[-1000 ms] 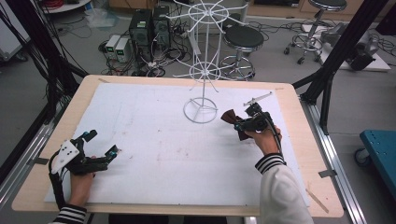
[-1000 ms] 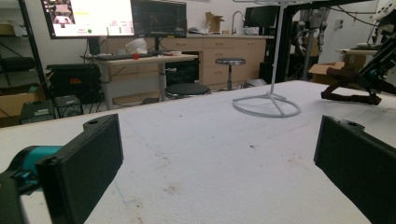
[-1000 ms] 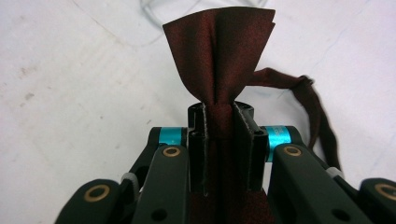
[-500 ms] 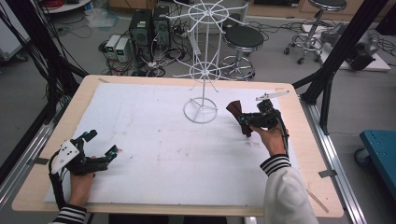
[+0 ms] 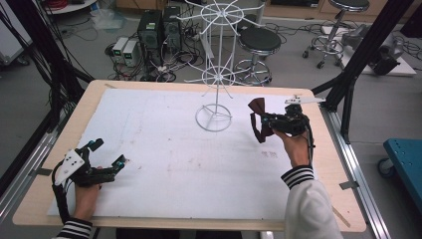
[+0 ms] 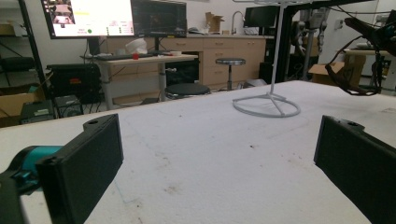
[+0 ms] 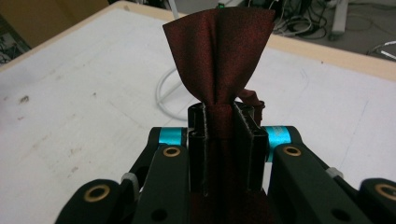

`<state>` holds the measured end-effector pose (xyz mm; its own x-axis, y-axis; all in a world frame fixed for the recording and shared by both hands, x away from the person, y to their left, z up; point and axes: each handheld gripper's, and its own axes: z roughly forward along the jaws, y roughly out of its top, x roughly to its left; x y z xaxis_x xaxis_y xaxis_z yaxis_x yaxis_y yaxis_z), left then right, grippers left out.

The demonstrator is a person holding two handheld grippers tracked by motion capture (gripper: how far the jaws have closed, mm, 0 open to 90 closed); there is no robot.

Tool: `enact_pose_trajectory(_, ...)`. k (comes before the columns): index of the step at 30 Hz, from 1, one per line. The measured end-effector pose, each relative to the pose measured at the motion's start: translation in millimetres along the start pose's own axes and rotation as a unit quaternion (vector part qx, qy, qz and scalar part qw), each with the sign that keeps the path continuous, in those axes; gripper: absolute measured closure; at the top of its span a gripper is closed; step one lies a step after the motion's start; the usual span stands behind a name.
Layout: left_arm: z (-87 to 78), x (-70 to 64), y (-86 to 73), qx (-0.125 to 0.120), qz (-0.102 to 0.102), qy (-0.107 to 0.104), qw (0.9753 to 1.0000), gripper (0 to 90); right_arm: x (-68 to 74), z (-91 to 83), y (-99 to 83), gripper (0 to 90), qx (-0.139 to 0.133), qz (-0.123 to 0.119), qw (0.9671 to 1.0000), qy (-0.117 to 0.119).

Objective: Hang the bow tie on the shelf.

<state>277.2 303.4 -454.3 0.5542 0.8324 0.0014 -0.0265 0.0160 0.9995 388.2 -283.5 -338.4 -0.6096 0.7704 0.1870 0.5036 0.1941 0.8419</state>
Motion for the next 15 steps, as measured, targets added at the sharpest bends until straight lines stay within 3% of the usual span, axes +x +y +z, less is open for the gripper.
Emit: enact_pose_trajectory(15,0.0,0.1,0.0,0.0,0.0,-0.001,1.0,1.7,5.7,-15.3,12.5,77.3,-0.067,-0.001,0.9975,-0.024)
